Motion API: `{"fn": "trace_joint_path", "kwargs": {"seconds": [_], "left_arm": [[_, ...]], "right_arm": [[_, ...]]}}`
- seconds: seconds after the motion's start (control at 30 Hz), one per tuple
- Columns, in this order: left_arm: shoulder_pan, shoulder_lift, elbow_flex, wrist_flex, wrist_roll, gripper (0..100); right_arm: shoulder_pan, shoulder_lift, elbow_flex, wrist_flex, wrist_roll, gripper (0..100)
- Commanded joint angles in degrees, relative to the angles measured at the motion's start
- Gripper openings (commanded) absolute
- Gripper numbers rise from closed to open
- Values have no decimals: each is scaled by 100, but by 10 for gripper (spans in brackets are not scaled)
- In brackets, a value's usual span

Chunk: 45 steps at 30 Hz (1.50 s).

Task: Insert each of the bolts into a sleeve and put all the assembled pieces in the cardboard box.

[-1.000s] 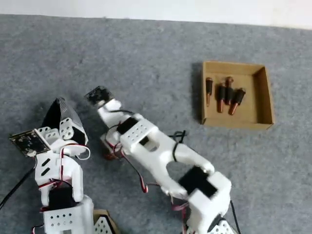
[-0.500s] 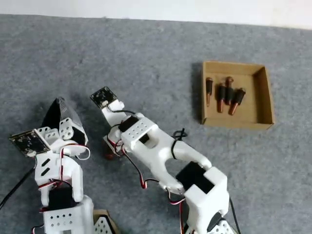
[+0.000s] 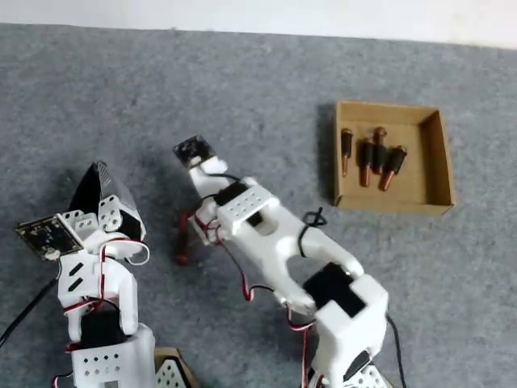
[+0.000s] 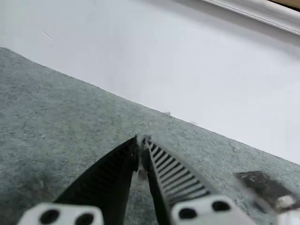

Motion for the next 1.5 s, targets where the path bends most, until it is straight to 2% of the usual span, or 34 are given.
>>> {"fn": "trace_joint_path", "kwargs": {"seconds": [0.0, 0.17, 0.4, 0.5, 0.63, 0.8, 1.03, 1.17, 1.3, 1.47], "left_arm": [[-13, -48, 84, -123, 0, 38], [75, -48, 84, -123, -9, 38], [1112, -40, 84, -114, -35, 38], [1200, -40, 84, -97, -35, 38], [1323, -40, 84, -97, -44, 37], [1859, -31, 31, -79, -835, 34], [1921, -22, -505, 993, -844, 34], [1930, 13, -532, 1240, -870, 34], [1930, 787, -831, 1319, -879, 34], [2167, 3081, -1903, 1556, -879, 38]], "right_arm": [[224, -1332, 277, 22, 501, 5], [558, -2774, 1516, -558, 958, 5], [1086, -4998, 3758, -2158, 1222, 5], [1226, -5851, 4690, -2633, 1222, 5], [1560, -6835, 5525, -2747, 1222, 5], [1763, -8154, 6273, -2756, 1222, 5], [1763, -9771, 7152, -2756, 1231, 5], [1763, -10255, 7538, -2756, 1231, 5], [1763, -10369, 7644, -2756, 1319, 5], [1745, -10369, 7662, -2756, 1521, 5]]}}
